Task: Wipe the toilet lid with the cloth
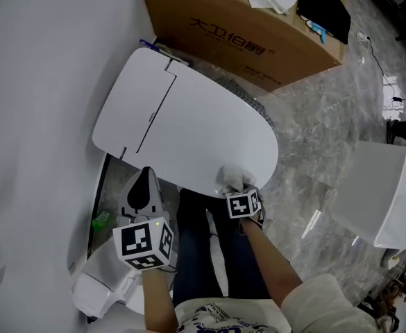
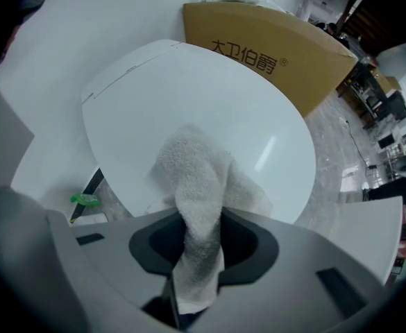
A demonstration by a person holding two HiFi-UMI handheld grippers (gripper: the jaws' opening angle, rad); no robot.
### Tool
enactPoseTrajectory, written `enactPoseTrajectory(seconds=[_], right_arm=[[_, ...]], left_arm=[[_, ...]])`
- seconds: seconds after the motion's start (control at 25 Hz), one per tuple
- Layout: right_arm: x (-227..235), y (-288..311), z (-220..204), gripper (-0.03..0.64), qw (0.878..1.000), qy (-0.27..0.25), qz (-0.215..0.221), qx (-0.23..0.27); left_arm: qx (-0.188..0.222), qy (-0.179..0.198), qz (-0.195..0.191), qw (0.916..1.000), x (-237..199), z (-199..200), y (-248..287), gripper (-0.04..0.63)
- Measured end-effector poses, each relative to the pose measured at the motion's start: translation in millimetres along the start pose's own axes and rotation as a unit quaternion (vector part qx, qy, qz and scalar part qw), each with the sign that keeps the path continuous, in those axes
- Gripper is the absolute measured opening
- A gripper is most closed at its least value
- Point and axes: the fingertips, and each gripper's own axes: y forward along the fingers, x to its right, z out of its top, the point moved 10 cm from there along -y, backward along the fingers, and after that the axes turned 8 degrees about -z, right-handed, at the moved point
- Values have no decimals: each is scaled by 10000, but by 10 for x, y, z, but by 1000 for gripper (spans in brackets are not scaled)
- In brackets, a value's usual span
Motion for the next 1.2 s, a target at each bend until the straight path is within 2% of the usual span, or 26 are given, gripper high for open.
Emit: enactPoseTrajectory(seconds=[0.4,0.8,1.08,1.2], right_arm=[[417,56,-163,103,9987,483,-24,-158],[712,127,-261,103,9968,742,12,-284],[763,142,-282,103,9962,811,-6,-327],[789,150,-281,103,9957,848,147,-352]], left_arm=[[-78,159,-128,9998,193,95,149,9],[-132,261,-221,9993,302,143,270,9],[-143,283,-250,9992,338,158,288,9],[-115,283,-220,9993,339,177,272,9]])
